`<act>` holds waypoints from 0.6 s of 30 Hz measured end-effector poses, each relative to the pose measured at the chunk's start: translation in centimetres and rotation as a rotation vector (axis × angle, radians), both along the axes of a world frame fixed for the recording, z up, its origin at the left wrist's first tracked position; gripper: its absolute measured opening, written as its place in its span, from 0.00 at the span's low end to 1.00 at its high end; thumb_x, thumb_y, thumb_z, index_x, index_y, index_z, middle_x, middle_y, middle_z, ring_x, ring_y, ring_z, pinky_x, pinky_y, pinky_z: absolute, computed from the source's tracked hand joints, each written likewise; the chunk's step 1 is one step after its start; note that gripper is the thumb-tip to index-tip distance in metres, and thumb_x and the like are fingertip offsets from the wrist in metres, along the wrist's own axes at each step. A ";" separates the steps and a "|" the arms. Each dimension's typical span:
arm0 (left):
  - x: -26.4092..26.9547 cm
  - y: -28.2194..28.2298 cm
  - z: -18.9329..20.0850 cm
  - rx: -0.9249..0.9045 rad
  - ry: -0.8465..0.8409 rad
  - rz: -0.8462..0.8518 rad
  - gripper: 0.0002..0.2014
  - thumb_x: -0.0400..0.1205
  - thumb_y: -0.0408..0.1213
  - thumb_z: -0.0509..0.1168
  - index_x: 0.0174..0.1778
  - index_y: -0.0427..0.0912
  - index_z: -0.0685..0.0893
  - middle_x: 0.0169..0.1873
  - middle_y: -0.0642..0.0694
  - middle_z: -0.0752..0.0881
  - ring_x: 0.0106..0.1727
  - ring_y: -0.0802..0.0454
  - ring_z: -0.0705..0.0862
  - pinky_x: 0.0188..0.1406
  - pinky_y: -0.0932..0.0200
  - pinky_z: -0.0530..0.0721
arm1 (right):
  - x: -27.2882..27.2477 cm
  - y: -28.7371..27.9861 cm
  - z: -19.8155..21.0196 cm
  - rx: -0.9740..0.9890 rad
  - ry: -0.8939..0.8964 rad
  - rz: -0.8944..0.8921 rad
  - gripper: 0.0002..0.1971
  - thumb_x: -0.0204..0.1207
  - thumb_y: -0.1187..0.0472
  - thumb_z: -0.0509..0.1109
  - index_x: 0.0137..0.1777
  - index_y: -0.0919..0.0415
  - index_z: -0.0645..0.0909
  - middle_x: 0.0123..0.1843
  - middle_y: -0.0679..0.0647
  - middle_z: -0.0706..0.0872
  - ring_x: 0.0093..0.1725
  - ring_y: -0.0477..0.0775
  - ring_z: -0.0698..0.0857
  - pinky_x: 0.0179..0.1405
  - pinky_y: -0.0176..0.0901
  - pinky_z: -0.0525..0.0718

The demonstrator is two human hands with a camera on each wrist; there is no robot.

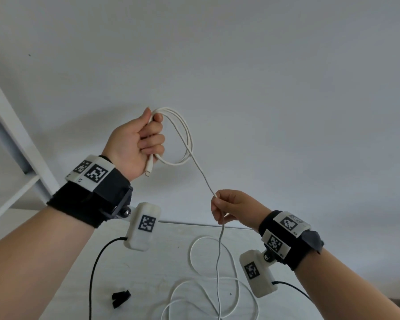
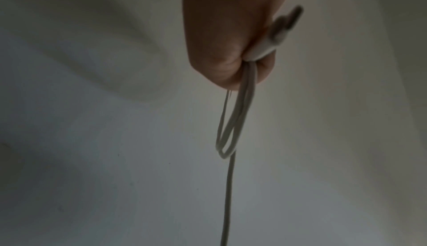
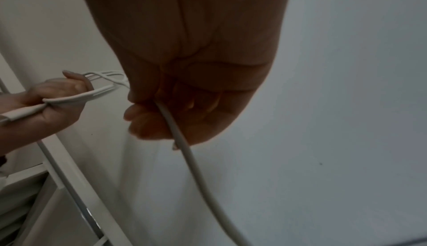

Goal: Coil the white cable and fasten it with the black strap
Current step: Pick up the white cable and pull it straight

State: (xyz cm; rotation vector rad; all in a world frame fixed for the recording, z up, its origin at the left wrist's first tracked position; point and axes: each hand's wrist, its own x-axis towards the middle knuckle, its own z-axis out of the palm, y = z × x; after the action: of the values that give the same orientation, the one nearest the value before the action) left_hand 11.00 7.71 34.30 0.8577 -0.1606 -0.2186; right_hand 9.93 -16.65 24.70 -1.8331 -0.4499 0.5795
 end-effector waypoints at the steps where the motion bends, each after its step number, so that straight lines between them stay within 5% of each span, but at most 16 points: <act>1: 0.1 0.1 0.1 -0.009 0.002 0.023 0.16 0.86 0.46 0.51 0.37 0.44 0.75 0.16 0.53 0.64 0.13 0.59 0.63 0.11 0.70 0.61 | -0.1 -0.2 -0.2 -0.017 0.014 0.018 0.15 0.82 0.65 0.56 0.35 0.56 0.76 0.33 0.51 0.82 0.33 0.47 0.81 0.42 0.40 0.82; 6: 0.5 0.7 0.5 -0.028 -0.007 0.077 0.15 0.86 0.46 0.51 0.38 0.45 0.74 0.16 0.53 0.64 0.12 0.59 0.63 0.11 0.71 0.62 | -0.1 -1.4 -1.6 -0.160 0.029 0.066 0.12 0.80 0.67 0.59 0.40 0.53 0.77 0.36 0.49 0.84 0.42 0.49 0.83 0.47 0.39 0.80; 10: 0.4 0.5 -0.1 0.031 -0.012 0.104 0.15 0.86 0.46 0.51 0.37 0.45 0.75 0.16 0.53 0.64 0.13 0.60 0.62 0.11 0.72 0.61 | 0.5 -2.0 -1.6 -0.173 -0.018 -0.116 0.13 0.81 0.67 0.58 0.39 0.55 0.80 0.29 0.49 0.82 0.29 0.44 0.81 0.43 0.44 0.83; 14: 0.2 -0.5 -1.2 0.168 -0.035 0.156 0.14 0.87 0.44 0.51 0.38 0.46 0.75 0.18 0.55 0.67 0.16 0.61 0.64 0.15 0.70 0.66 | 0.9 -1.8 -0.7 -0.143 -0.181 -0.328 0.13 0.81 0.64 0.58 0.43 0.53 0.83 0.23 0.47 0.72 0.21 0.41 0.70 0.23 0.32 0.74; 18: -0.3 -2.0 -2.2 0.301 -0.080 0.206 0.14 0.88 0.40 0.52 0.39 0.43 0.76 0.23 0.52 0.79 0.21 0.55 0.77 0.23 0.65 0.79 | 0.6 -0.5 0.6 -0.347 -0.398 -0.301 0.12 0.81 0.62 0.59 0.51 0.56 0.86 0.26 0.43 0.76 0.26 0.39 0.74 0.29 0.27 0.69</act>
State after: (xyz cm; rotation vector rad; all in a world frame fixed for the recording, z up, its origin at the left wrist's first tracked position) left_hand 10.68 5.75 32.10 1.1754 -0.1142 -0.0144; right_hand 10.49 -17.13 25.28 -2.3094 -0.3369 0.0831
